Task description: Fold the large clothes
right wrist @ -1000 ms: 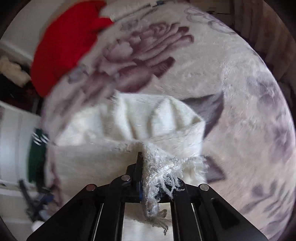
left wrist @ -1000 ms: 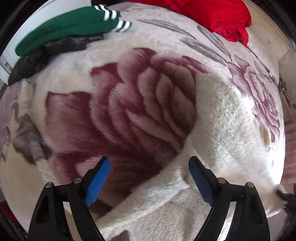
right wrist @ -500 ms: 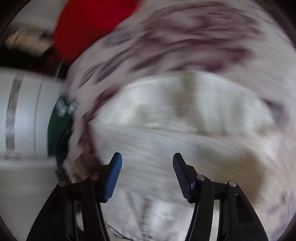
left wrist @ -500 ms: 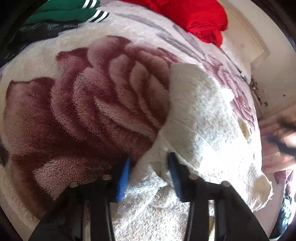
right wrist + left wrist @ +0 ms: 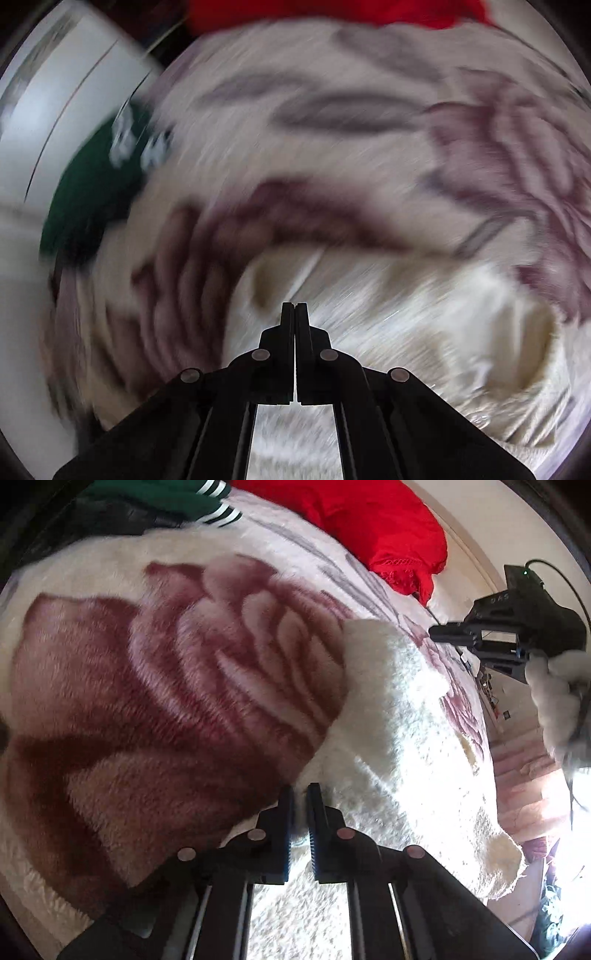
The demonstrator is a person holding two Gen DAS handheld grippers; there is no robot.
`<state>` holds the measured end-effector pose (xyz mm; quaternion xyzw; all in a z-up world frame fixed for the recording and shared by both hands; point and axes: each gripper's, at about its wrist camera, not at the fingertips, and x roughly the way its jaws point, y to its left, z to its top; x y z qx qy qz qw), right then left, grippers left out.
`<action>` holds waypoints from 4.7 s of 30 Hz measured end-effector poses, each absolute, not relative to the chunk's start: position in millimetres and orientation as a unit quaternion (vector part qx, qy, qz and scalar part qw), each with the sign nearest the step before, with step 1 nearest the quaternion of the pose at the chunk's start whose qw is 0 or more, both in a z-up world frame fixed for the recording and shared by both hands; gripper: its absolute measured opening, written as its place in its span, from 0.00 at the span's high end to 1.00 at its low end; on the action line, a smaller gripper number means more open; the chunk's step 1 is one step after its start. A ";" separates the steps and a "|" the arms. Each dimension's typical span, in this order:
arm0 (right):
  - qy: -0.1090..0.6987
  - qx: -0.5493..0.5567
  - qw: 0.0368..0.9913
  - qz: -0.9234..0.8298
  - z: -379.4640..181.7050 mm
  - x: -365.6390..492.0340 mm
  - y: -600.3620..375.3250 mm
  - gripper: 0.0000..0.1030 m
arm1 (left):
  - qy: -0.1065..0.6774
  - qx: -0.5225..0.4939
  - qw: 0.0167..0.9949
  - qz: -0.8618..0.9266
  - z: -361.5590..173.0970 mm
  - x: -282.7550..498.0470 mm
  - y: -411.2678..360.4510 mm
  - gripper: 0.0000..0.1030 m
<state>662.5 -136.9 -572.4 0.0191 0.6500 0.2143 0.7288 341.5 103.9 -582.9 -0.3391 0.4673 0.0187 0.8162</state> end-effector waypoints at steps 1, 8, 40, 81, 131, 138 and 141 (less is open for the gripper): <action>0.663 0.042 0.713 0.226 -576.1 669.4 -137.7 1.00 | 0.466 -0.341 0.816 0.017 -580.4 342.4 105.5 0.94; 0.711 0.001 0.626 0.321 -587.5 651.0 -103.6 0.43 | 0.440 -0.351 0.827 -0.008 -561.3 352.9 113.1 0.94; 0.671 0.246 0.699 0.029 -566.2 511.4 -429.4 0.31 | 0.537 -0.159 0.828 0.032 -511.7 399.8 56.2 0.02; 0.611 0.309 0.714 -0.146 -653.8 567.1 -607.7 1.00 | 0.597 -0.055 0.795 0.094 -536.4 360.1 6.1 0.02; 0.696 0.229 0.680 0.026 -641.5 676.7 -401.8 0.50 | 0.606 -0.059 0.794 0.001 -533.1 600.5 -15.0 0.77; 0.668 0.247 0.682 0.166 -597.4 659.1 -363.6 0.41 | 0.577 -0.020 0.813 0.073 -534.2 588.1 8.9 0.00; 0.693 0.224 0.659 0.189 -622.8 665.4 -315.3 0.41 | 0.591 -0.012 0.802 0.087 -552.0 591.1 13.9 0.00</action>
